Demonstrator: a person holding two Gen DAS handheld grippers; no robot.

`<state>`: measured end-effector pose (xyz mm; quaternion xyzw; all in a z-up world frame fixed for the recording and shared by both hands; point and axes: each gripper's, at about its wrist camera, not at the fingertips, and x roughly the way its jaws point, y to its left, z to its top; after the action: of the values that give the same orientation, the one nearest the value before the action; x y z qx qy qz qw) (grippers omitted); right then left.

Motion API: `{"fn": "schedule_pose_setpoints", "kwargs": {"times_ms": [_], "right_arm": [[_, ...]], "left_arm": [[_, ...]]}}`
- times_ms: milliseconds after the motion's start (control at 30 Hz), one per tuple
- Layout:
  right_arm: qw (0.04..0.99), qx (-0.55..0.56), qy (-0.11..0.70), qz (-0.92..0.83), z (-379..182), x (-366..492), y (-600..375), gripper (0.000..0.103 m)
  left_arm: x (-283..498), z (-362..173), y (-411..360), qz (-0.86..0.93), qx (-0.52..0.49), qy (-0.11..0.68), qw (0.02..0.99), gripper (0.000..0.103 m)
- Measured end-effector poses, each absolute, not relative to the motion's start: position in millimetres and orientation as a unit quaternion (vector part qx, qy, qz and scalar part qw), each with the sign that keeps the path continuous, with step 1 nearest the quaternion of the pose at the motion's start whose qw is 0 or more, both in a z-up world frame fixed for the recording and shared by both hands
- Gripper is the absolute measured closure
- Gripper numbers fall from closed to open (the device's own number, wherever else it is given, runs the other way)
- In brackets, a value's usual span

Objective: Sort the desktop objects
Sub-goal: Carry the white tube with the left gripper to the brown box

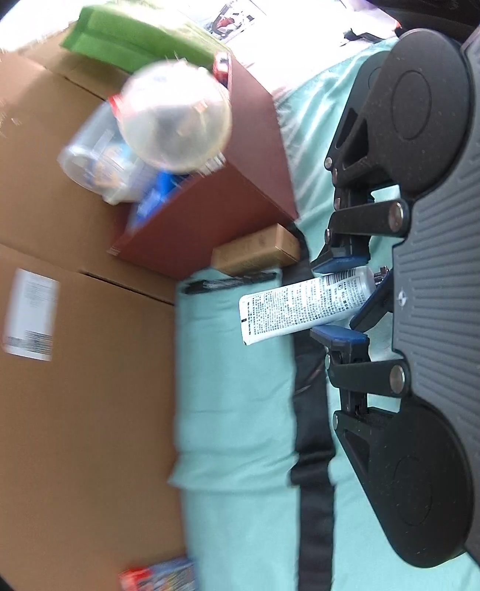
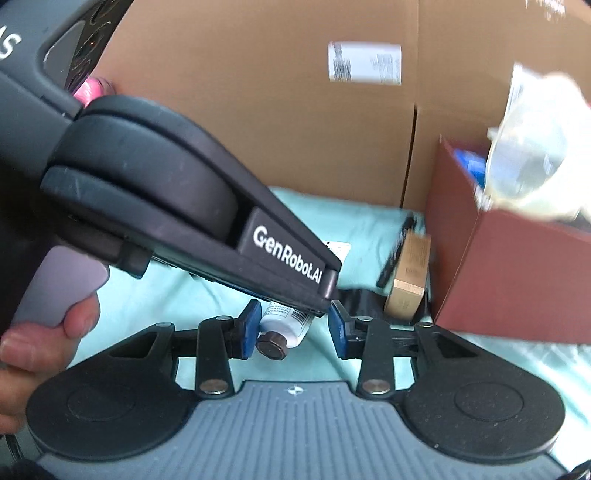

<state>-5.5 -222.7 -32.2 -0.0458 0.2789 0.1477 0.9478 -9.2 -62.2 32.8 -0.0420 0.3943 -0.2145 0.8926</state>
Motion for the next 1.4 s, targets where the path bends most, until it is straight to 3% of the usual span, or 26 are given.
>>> {"fn": "schedule_pose_setpoints", "kwargs": {"times_ms": [333, 633, 1033, 1400], "right_arm": [[0.981, -0.045, 0.133, 0.135, 43.0, -57.4, -232.3, 0.064], [0.995, -0.040, 0.055, 0.068, 82.4, -79.5, -291.8, 0.064], [0.997, -0.046, 0.065, -0.001, 96.0, -24.6, -401.0, 0.065], [0.993, -0.033, 0.110, 0.002, 84.4, 64.5, -447.2, 0.065]], "left_arm": [[-71.7, 126.6, -80.6, -0.222, -0.004, 0.255, 0.941, 0.071], [-82.1, 171.1, -156.6, -0.285, 0.024, 0.197, 0.938, 0.071], [-12.9, 178.4, -271.7, -0.355, 0.013, 0.219, 0.909, 0.071], [65.1, 164.2, -318.0, -0.356, 0.007, 0.281, 0.891, 0.071]]}}
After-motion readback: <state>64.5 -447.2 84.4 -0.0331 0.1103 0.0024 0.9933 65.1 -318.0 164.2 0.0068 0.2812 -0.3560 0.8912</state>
